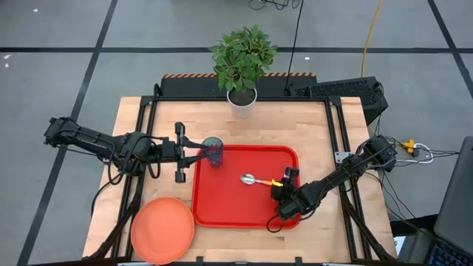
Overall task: Pick and place plate/cup/fork/spoon on tray
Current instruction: Put the yellow spoon to the left of the light brown fork on the red tray
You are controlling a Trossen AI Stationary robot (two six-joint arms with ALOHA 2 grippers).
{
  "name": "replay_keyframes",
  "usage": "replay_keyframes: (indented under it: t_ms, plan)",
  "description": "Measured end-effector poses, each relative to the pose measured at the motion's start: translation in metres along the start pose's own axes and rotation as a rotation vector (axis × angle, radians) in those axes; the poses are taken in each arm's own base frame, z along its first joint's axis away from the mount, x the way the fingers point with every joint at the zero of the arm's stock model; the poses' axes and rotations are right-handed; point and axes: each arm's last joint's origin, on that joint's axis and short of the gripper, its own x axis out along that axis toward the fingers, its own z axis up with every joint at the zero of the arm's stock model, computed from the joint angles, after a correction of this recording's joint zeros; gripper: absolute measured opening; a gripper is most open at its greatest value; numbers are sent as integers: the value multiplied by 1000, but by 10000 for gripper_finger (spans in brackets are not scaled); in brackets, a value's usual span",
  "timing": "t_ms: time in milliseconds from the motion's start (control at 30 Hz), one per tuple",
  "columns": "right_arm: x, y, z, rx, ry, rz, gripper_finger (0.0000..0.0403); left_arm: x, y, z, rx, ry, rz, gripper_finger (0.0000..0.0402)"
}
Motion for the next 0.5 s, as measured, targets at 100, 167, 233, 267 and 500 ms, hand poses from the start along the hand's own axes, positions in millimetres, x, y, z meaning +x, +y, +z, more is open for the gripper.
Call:
replay_keyframes:
  t_ms: [100, 167, 233, 267, 500]
  plan:
    - [0, 1, 2, 1, -18, 15, 110, 0, 0, 0, 1, 1, 1, 120]
    - [-1, 2, 5, -3, -37, 35, 118, 0, 0, 0, 1, 1, 1, 120]
    - [-2, 3, 7, -3, -44, 66, 126, 0, 0, 0, 2, 2, 1, 120]
    - [-3, 3, 8, 1, -46, 77, 130, 0, 0, 0, 2, 4, 0, 120]
    - [-21, -24, 23, 149, -100, 128, 151, 0, 0, 0, 3, 5, 0, 120]
